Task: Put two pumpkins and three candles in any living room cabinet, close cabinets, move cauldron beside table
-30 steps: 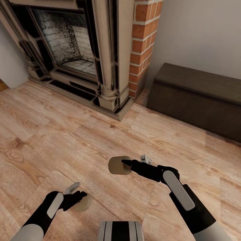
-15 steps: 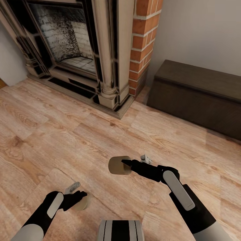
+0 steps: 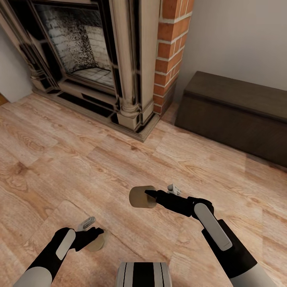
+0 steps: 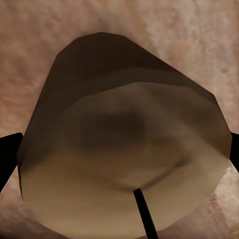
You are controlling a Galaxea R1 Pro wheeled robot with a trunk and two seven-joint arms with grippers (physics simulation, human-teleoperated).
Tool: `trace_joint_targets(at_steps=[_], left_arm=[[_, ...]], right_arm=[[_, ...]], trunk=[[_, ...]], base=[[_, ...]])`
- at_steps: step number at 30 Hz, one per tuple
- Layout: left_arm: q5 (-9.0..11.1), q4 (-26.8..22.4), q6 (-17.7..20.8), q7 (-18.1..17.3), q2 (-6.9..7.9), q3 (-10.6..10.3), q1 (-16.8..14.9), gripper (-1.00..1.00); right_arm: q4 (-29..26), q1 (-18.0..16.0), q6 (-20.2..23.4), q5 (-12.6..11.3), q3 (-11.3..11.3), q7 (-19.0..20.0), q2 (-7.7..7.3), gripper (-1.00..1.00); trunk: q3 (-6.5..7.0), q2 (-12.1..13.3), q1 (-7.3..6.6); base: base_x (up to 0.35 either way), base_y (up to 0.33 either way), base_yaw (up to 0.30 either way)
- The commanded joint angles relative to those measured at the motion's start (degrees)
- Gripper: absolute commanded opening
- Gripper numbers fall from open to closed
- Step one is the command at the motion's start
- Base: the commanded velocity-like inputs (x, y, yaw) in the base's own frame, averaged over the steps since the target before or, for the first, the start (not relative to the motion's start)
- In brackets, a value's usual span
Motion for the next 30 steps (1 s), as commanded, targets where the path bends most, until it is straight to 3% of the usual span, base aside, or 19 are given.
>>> trace_joint_targets(at_steps=[1, 10, 11, 30], left_arm=[[0.07, -0.07, 0.31, 0.19, -0.01, 0.13, 0.00, 1.00], [0.08, -0.07, 0.31, 0.19, 0.00, 0.12, 0.01, 1.00], [0.14, -0.07, 0.31, 0.19, 0.01, 0.12, 0.00, -1.00], [0.24, -0.07, 0.31, 0.09, 0.08, 0.20, 0.02, -1.00]], right_arm=[[-0.08, -0.04, -0.01, -0.62, 0.08, -0.66, -0.02, -1.00], [-0.08, -0.04, -0.01, -0.58, 0.14, -0.66, -0.03, -1.00], [-0.08, -0.04, -0.01, -0.58, 0.15, -0.66, -0.04, -1.00], [-0.01, -0.04, -0.01, -0.66, 0.12, -0.66, 0.03, -1.00]], trunk=[[-0.04, -0.01, -0.01], [-0.04, -0.01, -0.01], [-0.04, -0.01, -0.01], [-0.04, -0.01, -0.01]], base=[[0.000, 0.000, 0.000], [0.000, 0.000, 0.000], [0.000, 0.000, 0.000], [0.000, 0.000, 0.000]])
